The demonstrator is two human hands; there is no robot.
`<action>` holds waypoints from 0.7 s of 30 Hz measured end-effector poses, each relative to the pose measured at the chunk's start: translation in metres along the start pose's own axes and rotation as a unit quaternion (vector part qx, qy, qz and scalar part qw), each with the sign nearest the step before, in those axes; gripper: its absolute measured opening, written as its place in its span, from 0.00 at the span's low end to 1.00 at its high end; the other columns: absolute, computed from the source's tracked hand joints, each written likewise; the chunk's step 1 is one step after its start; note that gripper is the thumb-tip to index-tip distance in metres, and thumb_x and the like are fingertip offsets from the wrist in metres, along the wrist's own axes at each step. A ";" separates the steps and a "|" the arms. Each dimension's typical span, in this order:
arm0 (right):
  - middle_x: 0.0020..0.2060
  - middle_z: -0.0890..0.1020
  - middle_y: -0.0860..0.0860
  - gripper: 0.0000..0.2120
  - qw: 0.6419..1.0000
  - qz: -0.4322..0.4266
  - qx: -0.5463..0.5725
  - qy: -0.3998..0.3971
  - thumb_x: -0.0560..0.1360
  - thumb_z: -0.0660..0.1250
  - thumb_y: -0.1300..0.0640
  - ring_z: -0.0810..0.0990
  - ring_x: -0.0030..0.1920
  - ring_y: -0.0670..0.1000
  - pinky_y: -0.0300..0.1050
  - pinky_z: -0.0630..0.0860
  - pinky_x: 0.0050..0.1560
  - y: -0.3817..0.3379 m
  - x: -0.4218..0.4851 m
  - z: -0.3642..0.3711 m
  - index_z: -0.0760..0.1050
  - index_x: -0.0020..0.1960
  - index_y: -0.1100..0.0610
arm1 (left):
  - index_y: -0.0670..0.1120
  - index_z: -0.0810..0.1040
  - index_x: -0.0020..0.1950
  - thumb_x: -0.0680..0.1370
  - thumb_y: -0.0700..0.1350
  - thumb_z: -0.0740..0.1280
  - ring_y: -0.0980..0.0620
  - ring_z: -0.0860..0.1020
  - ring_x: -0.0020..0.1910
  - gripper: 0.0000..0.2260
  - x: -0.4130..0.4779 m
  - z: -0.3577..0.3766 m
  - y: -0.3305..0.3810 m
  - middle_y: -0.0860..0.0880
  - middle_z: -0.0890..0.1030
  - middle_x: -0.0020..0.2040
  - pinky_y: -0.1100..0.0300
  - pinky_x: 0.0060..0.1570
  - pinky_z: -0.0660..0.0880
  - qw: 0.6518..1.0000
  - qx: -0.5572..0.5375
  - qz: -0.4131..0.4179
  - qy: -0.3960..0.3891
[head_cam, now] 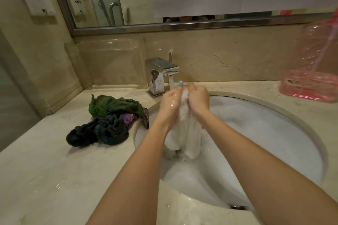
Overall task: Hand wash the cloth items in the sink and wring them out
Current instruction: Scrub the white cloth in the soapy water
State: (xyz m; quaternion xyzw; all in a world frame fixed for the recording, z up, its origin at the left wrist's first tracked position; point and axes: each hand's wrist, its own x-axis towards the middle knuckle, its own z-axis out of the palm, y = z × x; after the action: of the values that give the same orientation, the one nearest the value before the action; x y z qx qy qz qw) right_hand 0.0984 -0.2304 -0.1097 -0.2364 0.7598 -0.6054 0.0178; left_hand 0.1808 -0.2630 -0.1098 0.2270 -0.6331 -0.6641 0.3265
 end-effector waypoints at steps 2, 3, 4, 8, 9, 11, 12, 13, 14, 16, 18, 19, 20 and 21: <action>0.27 0.67 0.51 0.23 1.000 0.000 0.023 0.009 0.82 0.56 0.55 0.65 0.33 0.53 0.46 0.60 0.36 0.007 0.012 -0.008 0.60 0.28 0.54 | 0.44 0.79 0.47 0.78 0.62 0.63 0.52 0.78 0.43 0.21 -0.001 0.001 -0.003 0.47 0.80 0.42 0.58 0.46 0.76 0.999 0.017 -0.009 -0.039; 0.26 0.64 0.50 0.23 0.999 -0.004 0.040 0.014 0.82 0.57 0.54 0.62 0.31 0.51 0.47 0.58 0.35 0.007 0.015 -0.012 0.58 0.29 0.54 | 0.45 0.78 0.50 0.74 0.68 0.64 0.51 0.78 0.47 0.26 0.001 -0.003 -0.006 0.47 0.80 0.46 0.55 0.51 0.75 0.996 0.058 -0.024 -0.059; 0.27 0.62 0.49 0.23 0.998 -0.007 0.054 0.013 0.82 0.57 0.53 0.61 0.30 0.50 0.47 0.57 0.34 0.005 0.018 -0.016 0.57 0.30 0.54 | 0.45 0.78 0.53 0.71 0.71 0.65 0.51 0.79 0.51 0.29 0.000 -0.008 -0.007 0.48 0.81 0.51 0.50 0.58 0.76 0.990 0.102 -0.044 -0.081; 0.33 0.70 0.49 0.19 0.997 0.009 0.050 -0.063 0.82 0.55 0.45 0.68 0.34 0.48 0.43 0.65 0.36 0.001 0.019 -0.021 0.67 0.38 0.56 | 0.46 0.77 0.61 0.76 0.59 0.69 0.49 0.83 0.51 0.20 0.004 -0.021 -0.007 0.48 0.84 0.53 0.53 0.55 0.79 0.978 0.127 -0.113 -0.119; 0.38 0.75 0.50 0.21 0.992 0.044 0.060 -0.102 0.82 0.53 0.42 0.75 0.40 0.49 0.44 0.71 0.42 0.006 0.019 -0.022 0.72 0.44 0.57 | 0.48 0.77 0.61 0.78 0.57 0.68 0.49 0.83 0.51 0.17 0.005 -0.022 -0.007 0.48 0.84 0.53 0.55 0.52 0.80 0.986 0.094 -0.098 -0.099; 0.47 0.81 0.54 0.31 0.968 0.123 0.098 -0.194 0.79 0.49 0.34 0.80 0.50 0.55 0.50 0.76 0.55 0.020 0.017 -0.027 0.78 0.55 0.58 | 0.48 0.76 0.63 0.80 0.55 0.65 0.52 0.82 0.51 0.16 0.004 -0.022 -0.006 0.49 0.82 0.54 0.59 0.49 0.80 0.996 0.030 -0.059 -0.065; 0.47 0.82 0.55 0.36 0.951 0.158 0.106 -0.245 0.78 0.47 0.31 0.80 0.51 0.56 0.51 0.75 0.56 0.027 0.016 -0.031 0.78 0.57 0.59 | 0.48 0.75 0.63 0.80 0.55 0.64 0.52 0.82 0.52 0.16 0.005 -0.021 -0.007 0.48 0.82 0.55 0.59 0.50 0.80 0.997 0.000 -0.048 -0.054; 0.48 0.82 0.55 0.38 0.932 0.182 0.091 -0.298 0.76 0.47 0.29 0.79 0.51 0.56 0.50 0.74 0.55 0.034 0.016 -0.036 0.77 0.58 0.59 | 0.47 0.75 0.64 0.81 0.55 0.63 0.52 0.82 0.52 0.16 0.007 -0.022 -0.006 0.47 0.83 0.55 0.58 0.52 0.80 0.998 -0.026 -0.040 -0.040; 0.51 0.81 0.55 0.38 0.914 0.194 0.059 -0.350 0.75 0.48 0.28 0.79 0.53 0.55 0.50 0.74 0.55 0.040 0.015 -0.040 0.76 0.60 0.59 | 0.46 0.75 0.64 0.81 0.55 0.63 0.51 0.82 0.53 0.17 0.007 -0.024 -0.005 0.46 0.83 0.55 0.56 0.54 0.79 0.998 -0.047 -0.037 -0.020; 0.60 0.78 0.56 0.31 0.875 0.193 -0.029 -0.444 0.76 0.56 0.34 0.77 0.60 0.56 0.53 0.73 0.61 0.046 0.013 -0.047 0.72 0.65 0.57 | 0.44 0.75 0.65 0.81 0.55 0.62 0.48 0.81 0.56 0.19 0.010 -0.028 -0.003 0.44 0.82 0.57 0.50 0.58 0.78 0.996 -0.077 -0.032 0.022; 0.62 0.77 0.57 0.24 0.851 0.182 -0.071 -0.487 0.78 0.64 0.45 0.77 0.61 0.57 0.57 0.72 0.65 0.047 0.010 -0.052 0.71 0.67 0.60 | 0.45 0.75 0.65 0.82 0.55 0.61 0.48 0.79 0.59 0.18 0.012 -0.032 -0.003 0.45 0.81 0.59 0.50 0.61 0.76 0.996 -0.058 -0.017 0.058; 0.60 0.78 0.57 0.20 0.858 0.174 -0.060 -0.480 0.79 0.65 0.51 0.78 0.58 0.57 0.56 0.74 0.64 0.047 0.010 -0.053 0.72 0.66 0.61 | 0.47 0.75 0.63 0.82 0.55 0.60 0.49 0.78 0.60 0.16 0.013 -0.034 -0.004 0.46 0.80 0.59 0.51 0.61 0.75 0.997 -0.034 -0.012 0.072; 0.56 0.80 0.56 0.16 0.874 0.162 -0.028 -0.457 0.80 0.64 0.54 0.79 0.55 0.56 0.56 0.76 0.61 0.046 0.011 -0.054 0.73 0.64 0.62 | 0.49 0.76 0.60 0.82 0.54 0.59 0.49 0.78 0.60 0.13 0.013 -0.036 -0.005 0.47 0.80 0.59 0.52 0.61 0.75 0.996 -0.015 -0.006 0.082; 0.54 0.80 0.55 0.12 0.894 0.149 0.022 -0.422 0.81 0.62 0.56 0.80 0.52 0.55 0.56 0.77 0.58 0.044 0.013 -0.055 0.73 0.62 0.60 | 0.50 0.75 0.59 0.83 0.54 0.59 0.49 0.78 0.60 0.12 0.014 -0.038 -0.007 0.47 0.80 0.59 0.50 0.62 0.75 0.996 0.004 -0.002 0.088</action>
State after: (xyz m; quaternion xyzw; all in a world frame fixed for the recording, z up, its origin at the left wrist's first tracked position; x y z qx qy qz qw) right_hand 0.0550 -0.1780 -0.1328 -0.3531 0.6934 -0.4555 0.4325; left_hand 0.1975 -0.2991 -0.1187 0.2872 -0.6039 -0.6401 0.3784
